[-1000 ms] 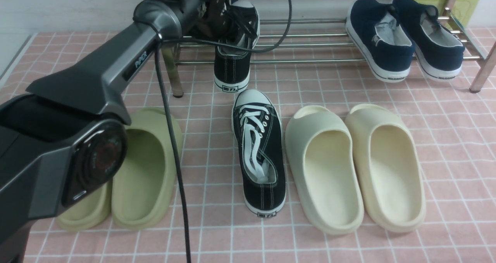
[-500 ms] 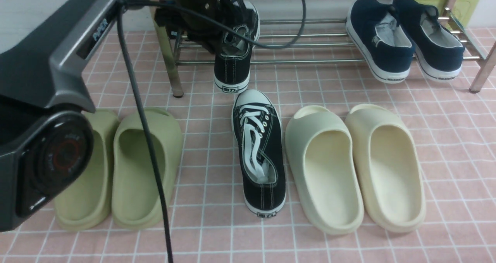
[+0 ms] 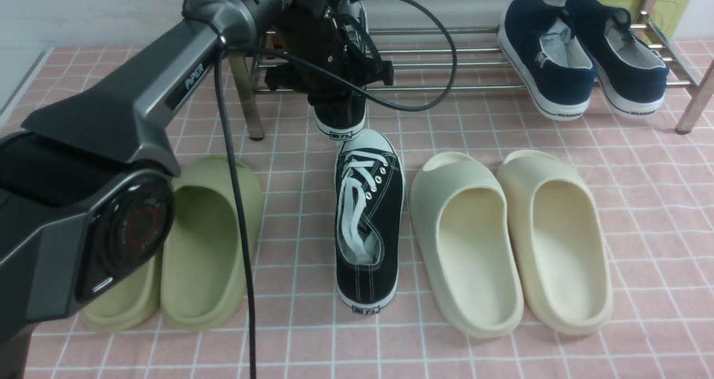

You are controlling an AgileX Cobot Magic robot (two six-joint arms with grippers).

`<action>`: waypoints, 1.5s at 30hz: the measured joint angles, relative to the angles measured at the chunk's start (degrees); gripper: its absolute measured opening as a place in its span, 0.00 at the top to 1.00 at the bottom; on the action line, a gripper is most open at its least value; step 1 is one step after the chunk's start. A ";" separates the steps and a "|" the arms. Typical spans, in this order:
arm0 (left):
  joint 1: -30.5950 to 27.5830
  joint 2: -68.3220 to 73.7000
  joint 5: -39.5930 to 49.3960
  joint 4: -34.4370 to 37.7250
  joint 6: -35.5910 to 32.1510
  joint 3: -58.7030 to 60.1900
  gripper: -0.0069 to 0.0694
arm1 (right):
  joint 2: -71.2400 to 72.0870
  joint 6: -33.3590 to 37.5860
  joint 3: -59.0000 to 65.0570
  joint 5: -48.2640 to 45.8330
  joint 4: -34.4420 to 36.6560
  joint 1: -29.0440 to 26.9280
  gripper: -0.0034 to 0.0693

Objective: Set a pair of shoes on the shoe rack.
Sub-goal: Use the left arm to put a shoe into the shoe rack, then use the left arm to grab the shoe closest to it

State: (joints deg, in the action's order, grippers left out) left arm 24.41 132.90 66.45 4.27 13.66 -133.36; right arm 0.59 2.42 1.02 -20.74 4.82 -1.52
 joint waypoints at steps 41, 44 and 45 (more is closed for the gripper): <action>9.35 -21.29 4.30 -0.54 -11.99 14.32 0.88 | 0.00 0.00 0.00 0.00 0.00 0.00 0.62; 11.31 -24.60 4.30 -2.77 -10.19 21.18 0.88 | 0.00 0.00 0.00 0.00 0.00 0.00 0.62; 11.76 -25.30 4.30 -4.27 -9.32 25.24 0.88 | 0.00 0.00 0.00 0.00 0.00 0.00 0.62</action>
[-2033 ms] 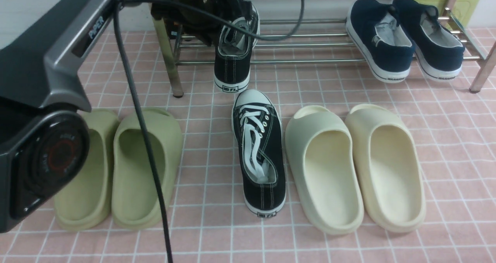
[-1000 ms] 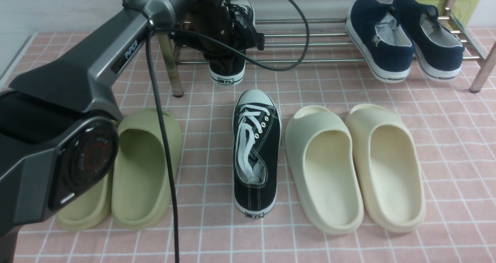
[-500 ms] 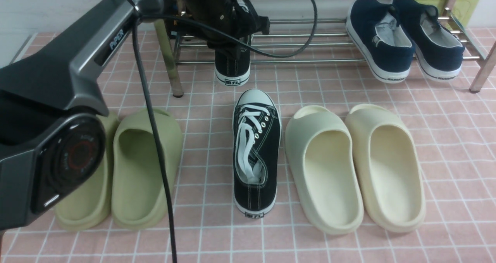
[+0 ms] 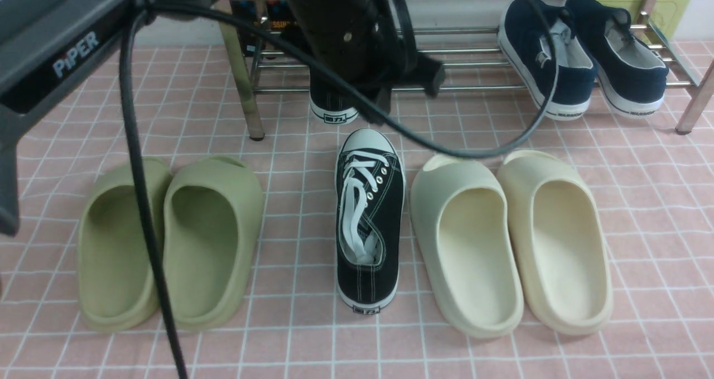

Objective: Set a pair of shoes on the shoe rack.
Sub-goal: Use the left arm to grab the shoe closest to it

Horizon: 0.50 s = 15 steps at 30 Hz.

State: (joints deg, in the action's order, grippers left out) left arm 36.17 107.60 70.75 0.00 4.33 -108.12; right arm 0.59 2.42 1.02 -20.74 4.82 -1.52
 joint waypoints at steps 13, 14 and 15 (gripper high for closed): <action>0.23 0.09 -15.96 -6.30 11.51 14.83 0.64 | 0.00 0.00 0.00 0.00 0.00 0.00 0.62; 0.23 0.43 -17.93 -6.95 11.82 14.83 0.52 | 0.00 0.00 0.00 0.00 0.00 0.00 0.62; 0.23 0.76 -18.78 -7.13 12.11 14.83 0.46 | 0.00 0.00 0.00 0.00 0.00 0.00 0.62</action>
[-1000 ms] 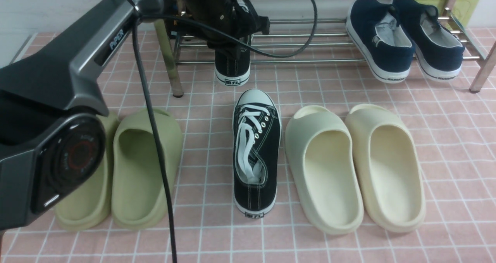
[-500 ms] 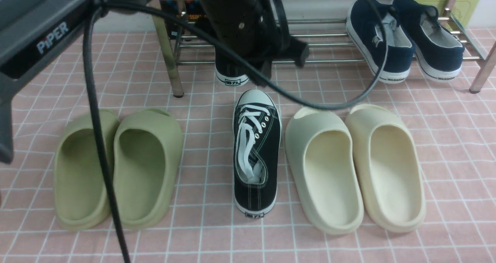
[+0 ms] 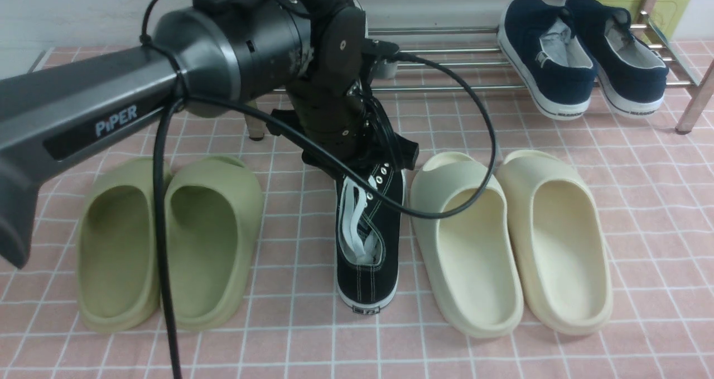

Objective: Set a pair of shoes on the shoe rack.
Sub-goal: Use the left arm to grab the shoe closest to it, then use the left arm to put a shoe into the shoe rack

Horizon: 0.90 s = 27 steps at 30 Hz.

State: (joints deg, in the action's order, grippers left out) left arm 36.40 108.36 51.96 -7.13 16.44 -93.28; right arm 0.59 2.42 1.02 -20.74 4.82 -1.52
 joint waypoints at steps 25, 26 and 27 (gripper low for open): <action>0.06 6.37 10.46 1.33 1.58 -12.57 0.84 | 0.00 0.00 0.00 0.00 0.00 0.00 0.62; 0.06 6.23 10.55 1.33 1.58 -13.04 0.84 | 0.00 0.00 0.00 0.00 0.00 0.00 0.62; 0.06 6.12 10.59 1.37 2.05 -16.34 0.84 | 0.00 0.00 0.00 0.00 0.00 0.00 0.62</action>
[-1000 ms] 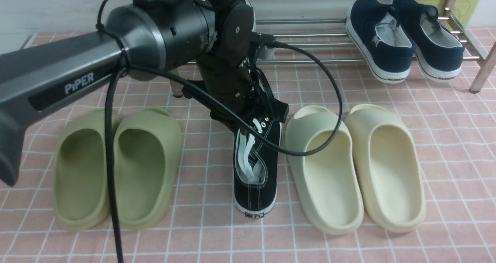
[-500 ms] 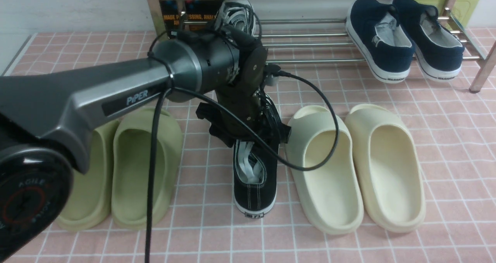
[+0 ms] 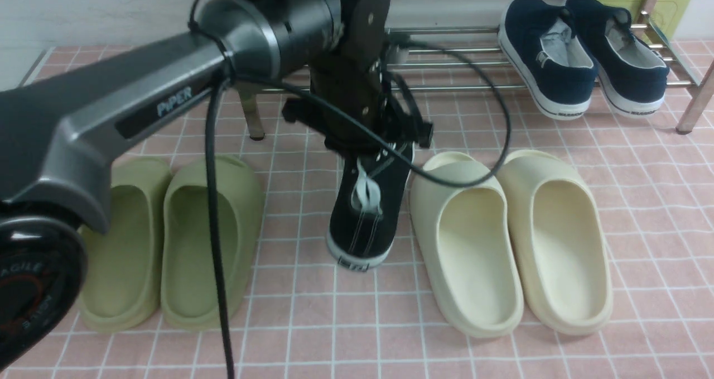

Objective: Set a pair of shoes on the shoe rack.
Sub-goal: Use the left arm to put a shoe into the shoe rack

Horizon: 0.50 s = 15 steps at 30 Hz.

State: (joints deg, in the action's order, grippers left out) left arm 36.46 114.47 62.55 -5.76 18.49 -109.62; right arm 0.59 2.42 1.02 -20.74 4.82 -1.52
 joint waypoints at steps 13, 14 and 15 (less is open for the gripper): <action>0.00 14.77 -0.06 -0.43 3.08 -21.59 0.84 | 0.00 0.00 0.00 0.00 0.00 0.00 0.62; 0.00 16.25 -0.70 -1.13 3.77 -23.76 0.84 | 0.00 0.00 0.00 0.00 0.00 0.00 0.62; 0.00 17.71 -2.27 -2.44 4.49 -25.99 0.84 | 0.00 0.00 0.00 0.00 0.00 0.00 0.62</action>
State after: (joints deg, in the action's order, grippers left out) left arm 36.46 132.18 60.28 -8.20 22.98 -135.62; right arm 0.59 2.42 1.02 -20.74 4.82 -1.52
